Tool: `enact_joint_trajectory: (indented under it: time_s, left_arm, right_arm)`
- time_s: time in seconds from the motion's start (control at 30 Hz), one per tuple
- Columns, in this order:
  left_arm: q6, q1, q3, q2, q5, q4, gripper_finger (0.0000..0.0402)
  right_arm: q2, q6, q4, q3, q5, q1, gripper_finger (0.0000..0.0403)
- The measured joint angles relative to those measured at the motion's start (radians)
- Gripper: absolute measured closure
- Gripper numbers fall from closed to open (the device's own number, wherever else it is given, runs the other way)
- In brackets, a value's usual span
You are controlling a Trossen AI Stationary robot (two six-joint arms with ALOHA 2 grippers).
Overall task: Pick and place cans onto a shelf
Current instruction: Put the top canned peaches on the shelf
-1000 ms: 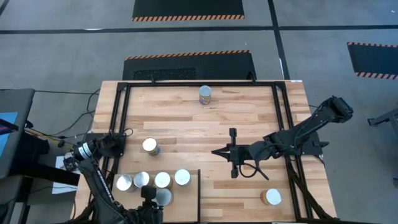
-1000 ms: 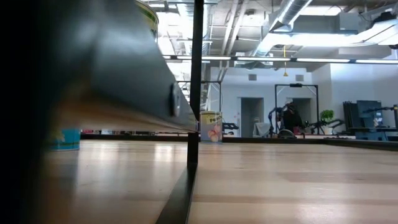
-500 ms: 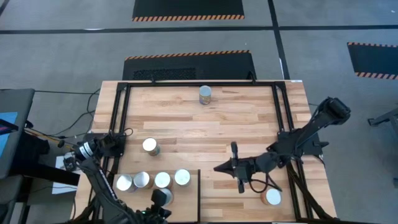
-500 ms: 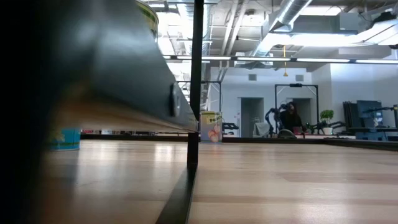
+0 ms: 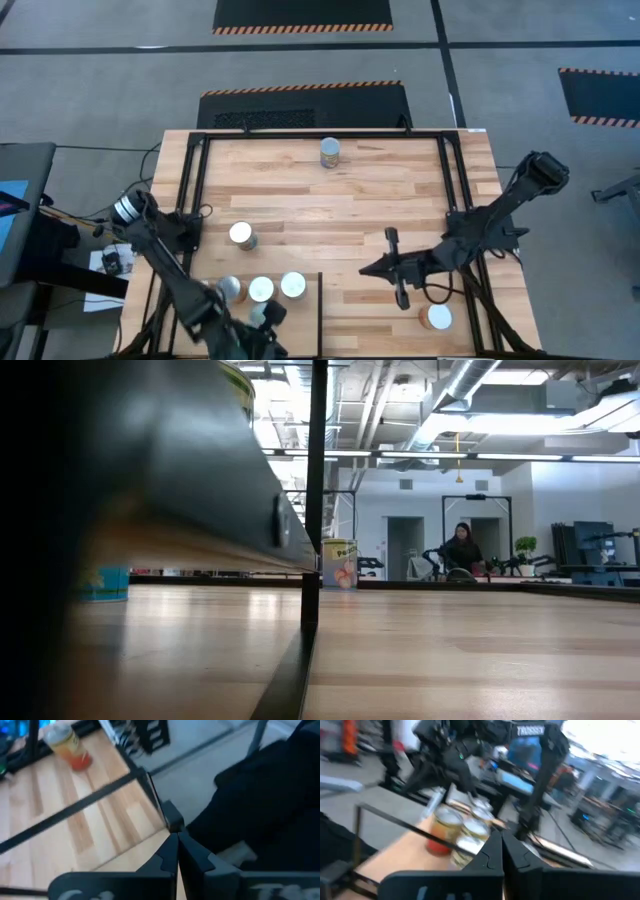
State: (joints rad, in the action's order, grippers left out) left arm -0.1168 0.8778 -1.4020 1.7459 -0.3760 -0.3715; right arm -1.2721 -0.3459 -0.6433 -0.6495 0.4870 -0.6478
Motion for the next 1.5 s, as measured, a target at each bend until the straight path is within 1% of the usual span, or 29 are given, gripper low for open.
enact_joint_trajectory:
  time_s: [0.1, 0.17, 0.27, 0.37, 0.47, 0.53, 0.67, 0.73, 0.83, 0.97, 1.1, 1.27, 1.37, 1.5]
  left_arm:
    - [0.048, -0.046, 0.136, -0.082, 0.063, 0.174, 0.0401]
    - [0.084, -0.081, 0.225, -0.143, 0.095, 0.284, 0.0401]
    - [0.133, -0.144, 0.349, -0.234, 0.130, 0.427, 0.0401]
    - [0.162, -0.216, 0.457, -0.327, 0.136, 0.486, 0.0401]
    - [0.192, -0.295, 0.557, -0.414, 0.144, 0.536, 0.0401]
    - [0.219, -0.351, 0.631, -0.473, 0.182, 0.585, 0.0401]
    - [0.230, -0.482, 0.799, -0.592, 0.289, 0.738, 0.0401]
    - [0.213, -0.549, 0.878, -0.650, 0.339, 0.804, 0.0401]
    - [0.210, -0.634, 0.964, -0.729, 0.381, 0.843, 0.0401]
    - [0.245, -0.719, 1.029, -0.817, 0.384, 0.837, 0.0401]
    - [0.275, -0.782, 1.056, -0.865, 0.384, 0.830, 0.0401]
    - [0.286, -0.820, 1.080, -0.879, 0.385, 0.831, 0.0401]
    - [0.287, -0.826, 1.082, -0.879, 0.383, 0.815, 0.0401]
    - [0.292, -0.825, 1.082, -0.878, 0.372, 0.802, 0.0401]
  right_arm:
    - [0.014, 0.017, 0.064, 0.000, 0.119, -0.031, 0.0398]
    - [0.024, 0.053, 0.107, 0.000, 0.168, -0.040, 0.0398]
    - [0.039, 0.107, 0.173, 0.000, 0.185, -0.025, 0.0397]
    - [0.049, 0.152, 0.223, 0.000, 0.182, 0.028, 0.0397]
    - [0.050, 0.179, 0.252, 0.000, 0.122, 0.130, 0.0399]
    - [0.050, 0.182, 0.263, 0.000, 0.051, 0.219, 0.0399]
    - [0.050, 0.209, 0.274, 0.000, -0.106, 0.439, 0.0396]
    - [0.049, 0.227, 0.318, -0.018, -0.199, 0.559, 0.0394]
    - [0.032, 0.234, 0.418, -0.072, -0.318, 0.724, 0.0393]
    - [-0.037, 0.212, 0.538, -0.145, -0.444, 0.905, 0.0375]
    - [-0.138, 0.133, 0.601, -0.224, -0.464, 1.026, 0.0333]
    - [-0.288, 0.031, 0.692, -0.370, -0.478, 1.109, 0.0268]
    - [-0.379, -0.062, 0.772, -0.457, -0.493, 1.138, 0.0231]
    - [-0.485, -0.144, 0.873, -0.570, -0.495, 1.160, 0.0201]
